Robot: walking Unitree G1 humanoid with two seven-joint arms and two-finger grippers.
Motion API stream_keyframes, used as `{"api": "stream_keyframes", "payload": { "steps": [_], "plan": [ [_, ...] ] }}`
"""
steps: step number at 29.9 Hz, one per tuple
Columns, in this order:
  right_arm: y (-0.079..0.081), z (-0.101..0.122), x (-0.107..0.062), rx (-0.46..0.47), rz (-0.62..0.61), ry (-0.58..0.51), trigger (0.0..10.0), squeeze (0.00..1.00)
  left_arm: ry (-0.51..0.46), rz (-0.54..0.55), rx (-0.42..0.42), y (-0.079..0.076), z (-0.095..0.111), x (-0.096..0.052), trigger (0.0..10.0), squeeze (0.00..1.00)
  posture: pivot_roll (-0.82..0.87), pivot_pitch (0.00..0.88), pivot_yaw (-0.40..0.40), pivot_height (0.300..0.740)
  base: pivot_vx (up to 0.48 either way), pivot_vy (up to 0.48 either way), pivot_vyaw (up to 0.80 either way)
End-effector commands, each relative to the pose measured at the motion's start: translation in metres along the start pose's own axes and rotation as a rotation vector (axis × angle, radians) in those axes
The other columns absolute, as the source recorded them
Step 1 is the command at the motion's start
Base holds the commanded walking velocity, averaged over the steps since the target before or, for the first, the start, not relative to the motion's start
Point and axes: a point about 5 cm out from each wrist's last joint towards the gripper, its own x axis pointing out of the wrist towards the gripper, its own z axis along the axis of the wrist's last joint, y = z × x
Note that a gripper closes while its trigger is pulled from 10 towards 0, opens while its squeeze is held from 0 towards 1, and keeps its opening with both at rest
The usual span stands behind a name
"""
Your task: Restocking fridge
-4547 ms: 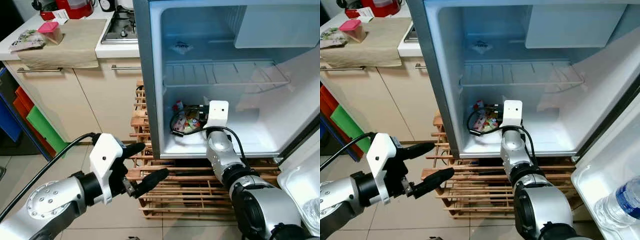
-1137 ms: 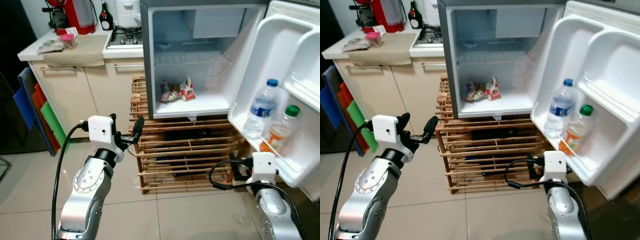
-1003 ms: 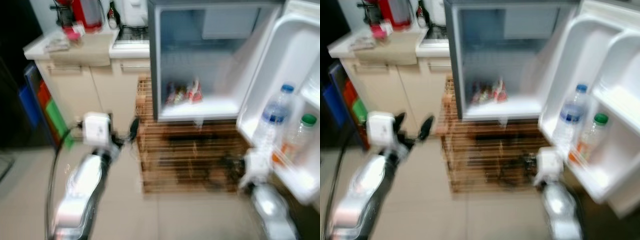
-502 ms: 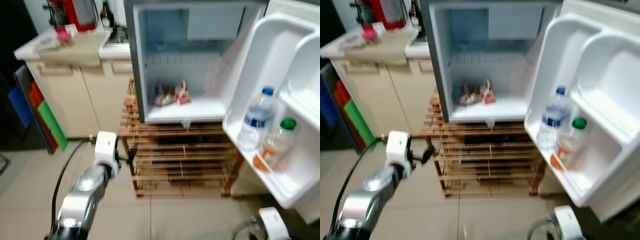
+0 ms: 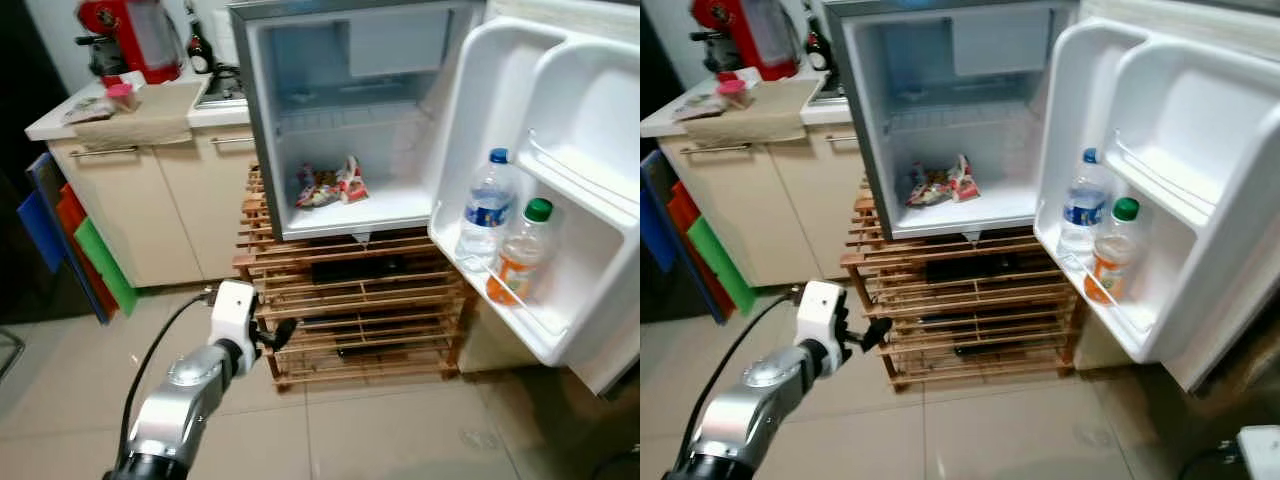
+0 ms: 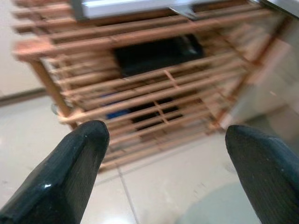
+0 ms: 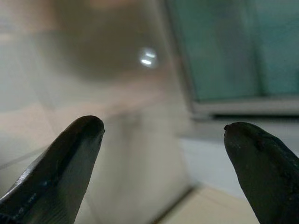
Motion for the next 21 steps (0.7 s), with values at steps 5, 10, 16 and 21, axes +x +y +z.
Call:
{"api": "stream_keyframes", "payload": {
  "steps": [5, 10, 16, 21],
  "plan": [
    [-0.027, 0.054, -0.002, 0.107, -0.137, -0.178, 10.0, 0.00, -0.009, -0.001, 0.011, 0.003, 0.005, 0.003, 10.0, 0.00, -0.20, 0.000, 0.058, 0.740, 0.000, 0.000, 0.00],
    [-0.013, 0.103, -0.010, 0.147, -0.079, -0.342, 10.0, 0.00, 0.045, 0.028, 0.038, 0.008, -0.002, 0.005, 10.0, 0.00, -0.21, 0.000, 0.060, 0.740, 0.000, 0.000, 0.00],
    [0.035, 0.147, -0.028, 0.177, 0.171, -0.509, 10.0, 0.00, 0.175, 0.113, 0.097, 0.025, -0.019, 0.006, 10.0, 0.00, -0.21, 0.000, 0.064, 0.740, 0.000, 0.000, 0.00],
    [0.063, 0.171, -0.047, 0.211, 0.356, -0.621, 10.0, 0.00, 0.243, 0.140, 0.129, 0.035, -0.029, 0.004, 10.0, 0.00, -0.21, 0.000, 0.070, 0.740, 0.000, 0.000, 0.00]
  ]
}}
